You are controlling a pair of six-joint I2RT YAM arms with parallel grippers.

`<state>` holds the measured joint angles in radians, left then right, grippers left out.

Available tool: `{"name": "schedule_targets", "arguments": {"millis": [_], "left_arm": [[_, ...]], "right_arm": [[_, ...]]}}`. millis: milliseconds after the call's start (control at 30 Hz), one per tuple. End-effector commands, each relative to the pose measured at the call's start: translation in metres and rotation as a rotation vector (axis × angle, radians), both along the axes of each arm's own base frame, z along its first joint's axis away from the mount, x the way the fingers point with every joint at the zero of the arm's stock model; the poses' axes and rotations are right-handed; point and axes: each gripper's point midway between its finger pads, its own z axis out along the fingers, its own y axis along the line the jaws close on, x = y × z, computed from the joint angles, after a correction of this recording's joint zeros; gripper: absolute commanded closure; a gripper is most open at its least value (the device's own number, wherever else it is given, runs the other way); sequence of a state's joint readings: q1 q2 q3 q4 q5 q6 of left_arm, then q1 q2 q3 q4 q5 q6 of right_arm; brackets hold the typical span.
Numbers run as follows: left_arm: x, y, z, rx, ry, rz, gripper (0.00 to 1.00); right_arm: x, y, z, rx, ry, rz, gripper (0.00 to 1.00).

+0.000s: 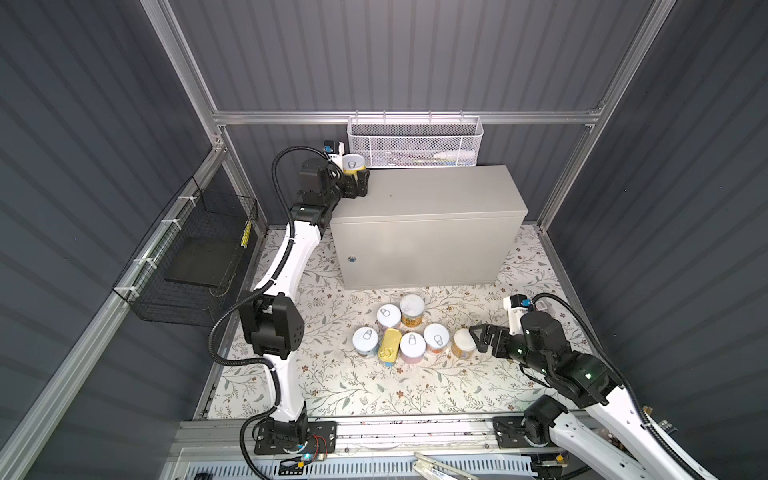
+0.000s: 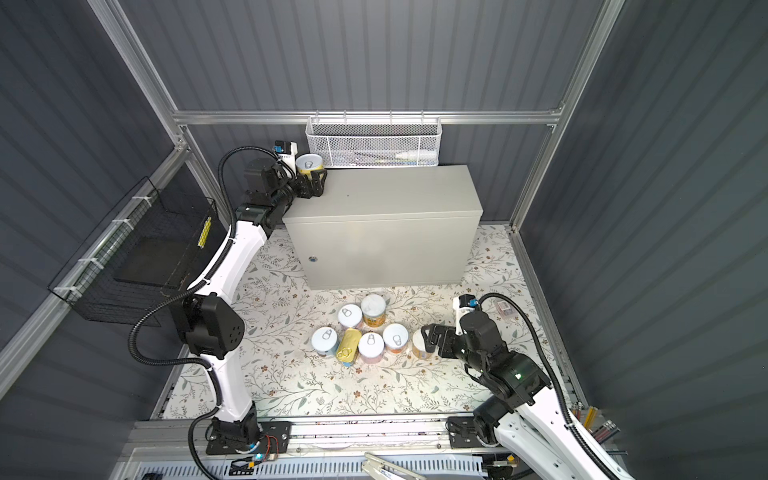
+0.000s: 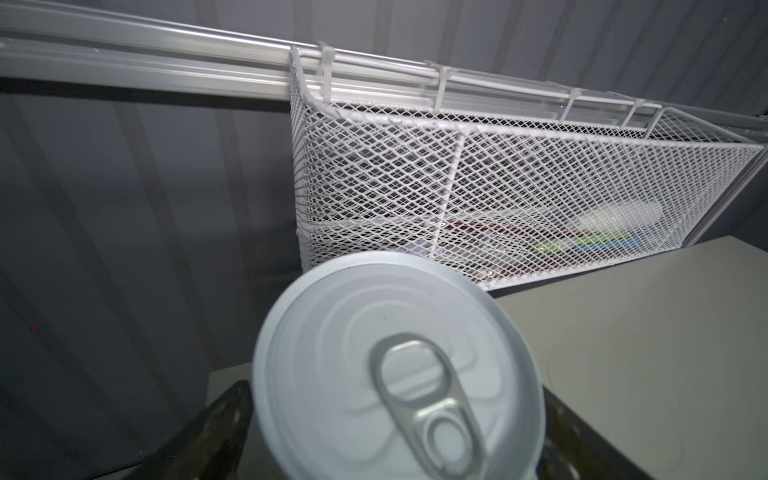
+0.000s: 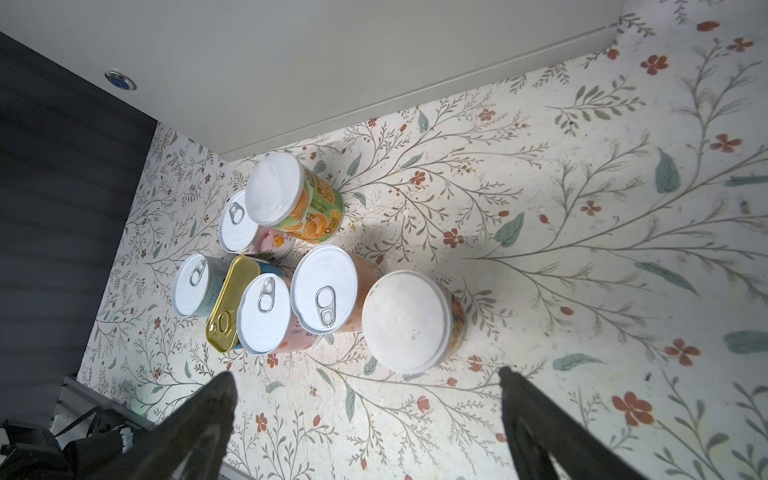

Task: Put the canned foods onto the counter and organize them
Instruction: 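Release the yellow can on the cabinet top and pull the left gripper back, then lower the right gripper onto the tall yellow orange-print can while the left arm descends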

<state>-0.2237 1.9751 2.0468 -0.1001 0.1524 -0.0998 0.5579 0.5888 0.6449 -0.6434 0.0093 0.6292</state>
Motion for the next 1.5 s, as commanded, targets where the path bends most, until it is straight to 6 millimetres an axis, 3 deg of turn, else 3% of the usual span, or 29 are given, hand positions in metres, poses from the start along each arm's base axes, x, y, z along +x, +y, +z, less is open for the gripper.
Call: {"name": "schedule_targets", "arguments": {"millis": [0, 367, 600, 867, 1000, 1200, 1233, 1467], "left_arm": [[-0.022, -0.003, 0.038, -0.026, -0.07, -0.03, 0.0], [-0.058, 0.013, 0.066, -0.005, -0.081, 0.014, 0.0], [-0.096, 0.033, 0.039, 0.073, 0.029, 0.131, 0.0], [-0.137, 0.041, 0.03, -0.097, 0.075, 0.143, 0.0], [-0.154, 0.037, 0.024, -0.174, 0.095, 0.104, 0.0], [-0.177, 0.028, -0.006, -0.112, 0.171, 0.095, 0.0], [-0.181, 0.028, -0.025, -0.097, 0.204, 0.105, 0.0], [-0.214, 0.013, -0.077, -0.054, 0.309, 0.049, 0.0]], "right_arm": [[0.003, -0.003, -0.002, 0.001, -0.002, -0.032, 0.01], [-0.002, -0.003, 0.003, 0.033, -0.031, -0.016, 0.01], [-0.013, -0.005, 0.003, 0.054, -0.06, 0.009, 0.01], [-0.017, 0.007, -0.018, 0.073, 0.001, 0.065, 0.01], [-0.017, 0.016, -0.016, 0.06, 0.035, 0.117, 0.01], [-0.015, 0.014, -0.019, 0.027, 0.047, 0.112, 0.01], [-0.014, 0.013, -0.02, 0.021, 0.051, 0.105, 0.01], [-0.018, 0.01, -0.036, -0.02, 0.117, 0.091, 0.01]]}}
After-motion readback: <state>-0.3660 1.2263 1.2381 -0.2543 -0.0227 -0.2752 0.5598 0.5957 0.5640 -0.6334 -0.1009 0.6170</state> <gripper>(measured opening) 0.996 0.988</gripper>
